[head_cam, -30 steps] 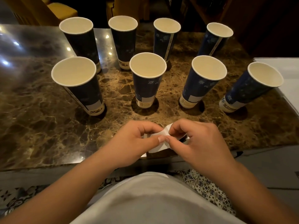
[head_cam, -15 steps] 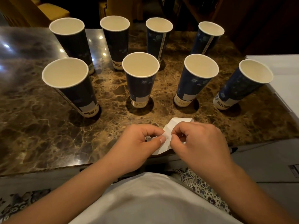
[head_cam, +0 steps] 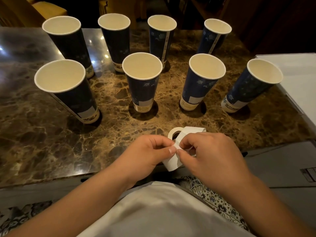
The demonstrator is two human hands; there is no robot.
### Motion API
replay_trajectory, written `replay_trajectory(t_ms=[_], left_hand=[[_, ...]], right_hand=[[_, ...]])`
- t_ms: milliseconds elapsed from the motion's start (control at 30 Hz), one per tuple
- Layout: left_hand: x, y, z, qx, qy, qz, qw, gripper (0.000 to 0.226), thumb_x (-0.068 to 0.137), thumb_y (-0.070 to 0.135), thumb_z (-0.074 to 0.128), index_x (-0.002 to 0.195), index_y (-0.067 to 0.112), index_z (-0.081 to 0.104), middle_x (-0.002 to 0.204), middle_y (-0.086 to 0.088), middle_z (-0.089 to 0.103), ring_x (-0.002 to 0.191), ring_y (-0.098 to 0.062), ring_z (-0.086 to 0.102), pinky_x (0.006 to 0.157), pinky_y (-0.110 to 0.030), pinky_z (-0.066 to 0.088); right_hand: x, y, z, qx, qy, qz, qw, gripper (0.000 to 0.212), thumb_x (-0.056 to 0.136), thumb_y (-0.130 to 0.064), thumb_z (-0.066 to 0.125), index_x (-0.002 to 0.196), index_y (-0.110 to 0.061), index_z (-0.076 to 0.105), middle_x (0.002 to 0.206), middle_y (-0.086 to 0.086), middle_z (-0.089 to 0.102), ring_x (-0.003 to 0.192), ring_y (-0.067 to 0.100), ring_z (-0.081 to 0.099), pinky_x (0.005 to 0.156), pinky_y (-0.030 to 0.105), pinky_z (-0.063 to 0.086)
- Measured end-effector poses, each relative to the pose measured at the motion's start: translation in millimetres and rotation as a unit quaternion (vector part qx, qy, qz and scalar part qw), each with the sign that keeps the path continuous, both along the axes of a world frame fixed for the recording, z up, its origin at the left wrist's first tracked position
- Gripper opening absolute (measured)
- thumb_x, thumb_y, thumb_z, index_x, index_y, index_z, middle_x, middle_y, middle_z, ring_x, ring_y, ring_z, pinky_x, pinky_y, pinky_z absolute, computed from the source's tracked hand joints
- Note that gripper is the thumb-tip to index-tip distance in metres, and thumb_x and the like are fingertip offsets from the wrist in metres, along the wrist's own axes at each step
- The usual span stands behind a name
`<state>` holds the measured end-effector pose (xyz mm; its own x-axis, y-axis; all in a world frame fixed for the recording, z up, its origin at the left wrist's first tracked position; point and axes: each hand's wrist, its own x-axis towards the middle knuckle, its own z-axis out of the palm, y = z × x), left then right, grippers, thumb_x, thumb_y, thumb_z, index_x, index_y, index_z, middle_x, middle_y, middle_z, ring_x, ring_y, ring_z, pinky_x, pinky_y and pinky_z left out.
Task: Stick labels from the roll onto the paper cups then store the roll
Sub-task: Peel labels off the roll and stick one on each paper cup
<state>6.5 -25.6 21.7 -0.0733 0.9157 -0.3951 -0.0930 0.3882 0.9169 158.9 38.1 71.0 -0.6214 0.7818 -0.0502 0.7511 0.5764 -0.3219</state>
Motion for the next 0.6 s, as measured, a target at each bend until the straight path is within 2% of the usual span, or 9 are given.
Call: replay_trajectory(t_ms=[100,200,367,500,600], left_hand=[[2.2,-0.4,2.7,0.018,0.028,-0.006,0.999,0.016,0.093,0.008,0.062,0.097,0.008,0.077,0.096,-0.007,0.077,0.096,-0.024,0.07,0.09,-0.033,0.054],[4.3,-1.1,5.3,0.044,0.076,-0.019,0.996,0.02,0.094,0.007,0.06,0.099,0.012,0.078,0.095,-0.002,0.078,0.095,-0.021,0.069,0.089,-0.031,0.054],[10.0,-1.2,4.4,0.056,0.112,-0.027,0.992,0.021,0.094,0.009,0.06,0.098,0.016,0.079,0.093,-0.006,0.077,0.093,-0.03,0.068,0.087,-0.043,0.053],[14.1,-1.4,4.3,0.06,0.11,-0.01,0.992,0.018,0.093,0.007,0.062,0.097,0.011,0.079,0.093,-0.001,0.078,0.091,-0.016,0.07,0.084,-0.027,0.055],[16.1,-1.5,4.6,0.067,0.1,-0.007,0.993,0.017,0.092,0.011,0.062,0.098,0.013,0.079,0.094,0.002,0.078,0.091,-0.011,0.07,0.084,-0.023,0.055]], right_hand=[[1.9,-1.9,3.5,0.005,-0.004,-0.002,1.0,0.025,0.088,-0.049,0.056,0.087,-0.029,0.071,0.078,-0.01,0.07,0.073,0.007,0.064,0.066,0.033,0.054],[3.6,-2.3,4.7,0.012,-0.005,0.005,1.0,0.028,0.089,-0.051,0.054,0.086,-0.029,0.071,0.076,-0.008,0.07,0.071,0.009,0.063,0.066,0.033,0.053],[6.1,-2.9,-2.8,0.038,0.009,0.013,0.999,0.023,0.088,-0.042,0.059,0.077,-0.025,0.072,0.066,-0.005,0.067,0.061,0.013,0.06,0.058,0.033,0.051],[8.7,-3.0,-10.8,0.056,0.03,0.005,0.998,0.024,0.084,-0.039,0.059,0.071,-0.024,0.071,0.061,-0.006,0.065,0.055,0.014,0.059,0.053,0.034,0.052],[10.9,-2.1,-13.8,0.072,0.047,-0.002,0.996,0.025,0.081,-0.037,0.056,0.067,-0.024,0.071,0.058,-0.006,0.064,0.051,0.014,0.057,0.048,0.034,0.051]])
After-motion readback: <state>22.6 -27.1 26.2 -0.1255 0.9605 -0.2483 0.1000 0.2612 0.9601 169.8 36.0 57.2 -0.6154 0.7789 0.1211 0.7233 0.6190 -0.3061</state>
